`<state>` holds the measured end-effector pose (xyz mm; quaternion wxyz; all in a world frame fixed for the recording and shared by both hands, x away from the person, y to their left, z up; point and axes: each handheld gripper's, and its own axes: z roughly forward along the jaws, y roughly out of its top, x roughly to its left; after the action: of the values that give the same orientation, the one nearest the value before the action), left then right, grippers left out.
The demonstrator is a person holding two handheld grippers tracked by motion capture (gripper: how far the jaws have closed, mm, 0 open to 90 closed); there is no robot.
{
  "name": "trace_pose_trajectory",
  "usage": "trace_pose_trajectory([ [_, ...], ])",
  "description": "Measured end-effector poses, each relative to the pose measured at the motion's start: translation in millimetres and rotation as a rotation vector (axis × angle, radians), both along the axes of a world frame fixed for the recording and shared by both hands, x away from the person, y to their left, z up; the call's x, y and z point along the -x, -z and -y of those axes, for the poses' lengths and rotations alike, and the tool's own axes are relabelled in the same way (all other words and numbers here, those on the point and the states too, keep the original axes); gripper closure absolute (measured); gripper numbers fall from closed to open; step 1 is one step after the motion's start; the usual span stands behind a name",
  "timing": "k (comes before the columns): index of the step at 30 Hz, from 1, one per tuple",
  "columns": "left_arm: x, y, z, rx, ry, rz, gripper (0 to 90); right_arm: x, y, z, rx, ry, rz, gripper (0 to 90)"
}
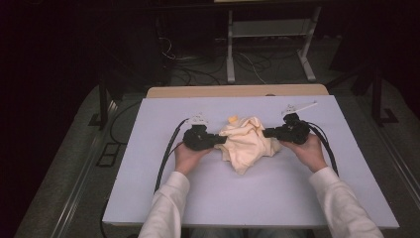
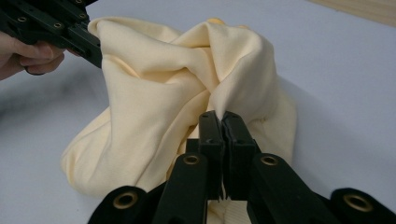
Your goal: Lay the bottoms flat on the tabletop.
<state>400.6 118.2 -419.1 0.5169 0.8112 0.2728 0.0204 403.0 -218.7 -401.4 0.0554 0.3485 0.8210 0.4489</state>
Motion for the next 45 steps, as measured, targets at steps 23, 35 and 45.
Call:
trace_pose_trajectory([
  [23, 4.1, -46.3, -22.3, 0.056, -0.056, 0.059, 85.6, -2.6, -21.4, 9.7, -0.084, 0.095, 0.057, 88.1],
  [35, 2.2, -100.0, -33.4, 0.043, -0.113, 0.135, 85.7, -26.1, -68.4, -0.8, -0.078, 0.15, 0.122, 88.1],
  [45, 6.8, -123.3, -41.2, 0.052, -0.127, 0.17, 85.7, -45.0, -85.6, -1.9, -0.121, 0.215, 0.115, 88.1],
])
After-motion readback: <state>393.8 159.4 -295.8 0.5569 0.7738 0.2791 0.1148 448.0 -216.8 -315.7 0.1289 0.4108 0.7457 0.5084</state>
